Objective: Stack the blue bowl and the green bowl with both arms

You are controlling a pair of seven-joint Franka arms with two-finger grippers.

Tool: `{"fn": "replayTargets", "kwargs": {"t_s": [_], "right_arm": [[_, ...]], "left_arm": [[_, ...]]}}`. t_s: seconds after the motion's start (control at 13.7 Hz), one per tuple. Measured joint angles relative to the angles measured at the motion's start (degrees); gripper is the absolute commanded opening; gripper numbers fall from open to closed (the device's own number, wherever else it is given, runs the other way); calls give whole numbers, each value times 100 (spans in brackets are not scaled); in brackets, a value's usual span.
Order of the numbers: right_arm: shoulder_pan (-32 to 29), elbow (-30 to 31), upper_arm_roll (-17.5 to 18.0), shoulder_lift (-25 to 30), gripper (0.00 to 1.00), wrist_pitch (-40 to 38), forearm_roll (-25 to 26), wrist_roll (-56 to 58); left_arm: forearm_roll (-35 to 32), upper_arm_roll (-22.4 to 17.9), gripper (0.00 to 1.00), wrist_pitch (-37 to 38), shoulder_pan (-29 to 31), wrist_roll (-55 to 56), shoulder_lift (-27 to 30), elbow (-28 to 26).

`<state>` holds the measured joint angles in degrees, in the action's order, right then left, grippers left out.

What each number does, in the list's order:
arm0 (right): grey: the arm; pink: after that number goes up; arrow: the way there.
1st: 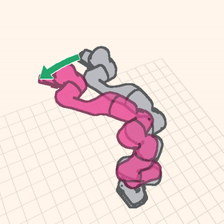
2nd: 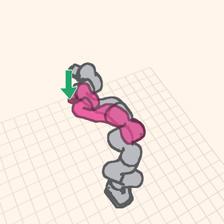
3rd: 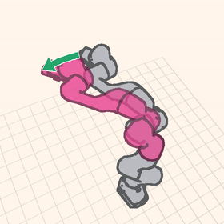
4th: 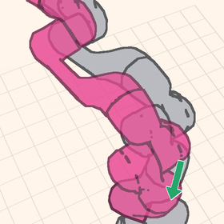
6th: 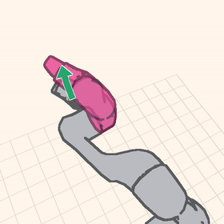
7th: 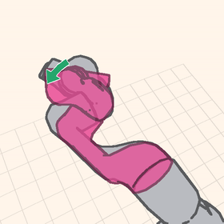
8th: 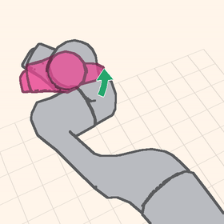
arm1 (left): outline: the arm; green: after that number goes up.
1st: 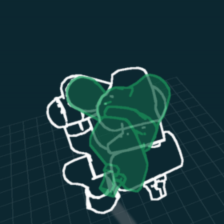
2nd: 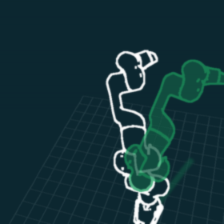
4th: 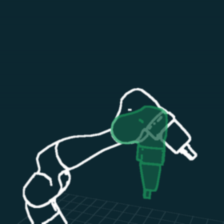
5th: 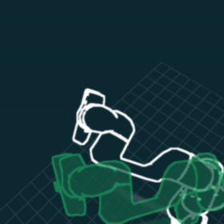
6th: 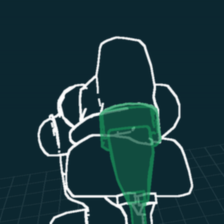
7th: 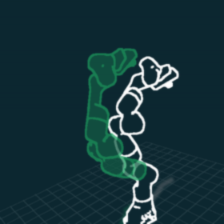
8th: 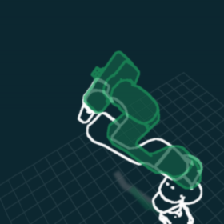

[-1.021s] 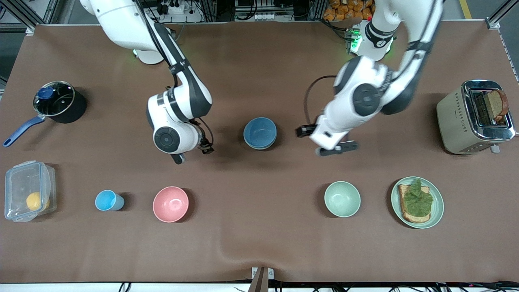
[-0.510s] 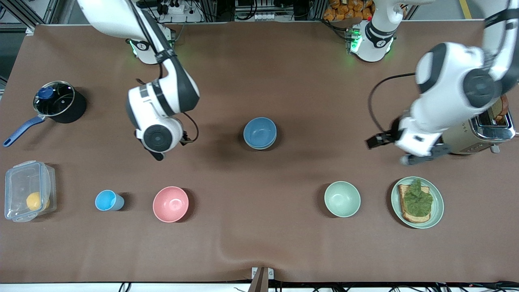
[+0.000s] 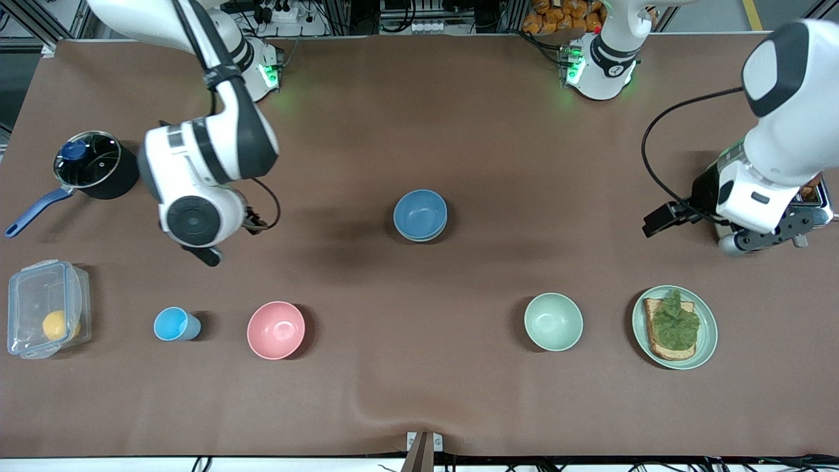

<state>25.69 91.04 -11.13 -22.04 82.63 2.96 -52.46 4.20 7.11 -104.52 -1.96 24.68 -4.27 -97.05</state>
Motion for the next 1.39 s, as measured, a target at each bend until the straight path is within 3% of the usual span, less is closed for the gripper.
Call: {"fn": "replayTargets", "kwargs": {"t_s": [0.36, 0.51, 0.66, 0.88, 1.02, 1.24, 1.39], "right_arm": [[-1100, -294, 45, 326, 100, -112, 274, 1972], [-1564, -325, 259, 542, 100, -114, 310, 2553], [-2036, -358, 627, 793, 100, -106, 312, 2933], [-2804, -411, 1582, 1259, 100, -60, 313, 3072], [-2937, -486, 1828, 1596, 100, -66, 313, 3169], [-2976, -590, 1812, 2168, 100, -153, 313, 4349], [-2976, -694, 1623, 2351, 100, -254, 236, 4678]], "left_arm": [[-473, 224, 100, 730, -26, -485, 480, 26], [-505, 198, 100, 811, -25, -738, 484, -14], [-505, 79, 100, 902, -23, -1077, 484, -23], [-494, -35, 100, 923, -23, -1198, 489, -18], [-482, -135, 100, 952, -28, -1198, 499, 24], [-465, -496, 100, 1453, -27, -1641, 505, 442], [-460, -591, 100, 1881, -25, -1796, 509, 789]]}}
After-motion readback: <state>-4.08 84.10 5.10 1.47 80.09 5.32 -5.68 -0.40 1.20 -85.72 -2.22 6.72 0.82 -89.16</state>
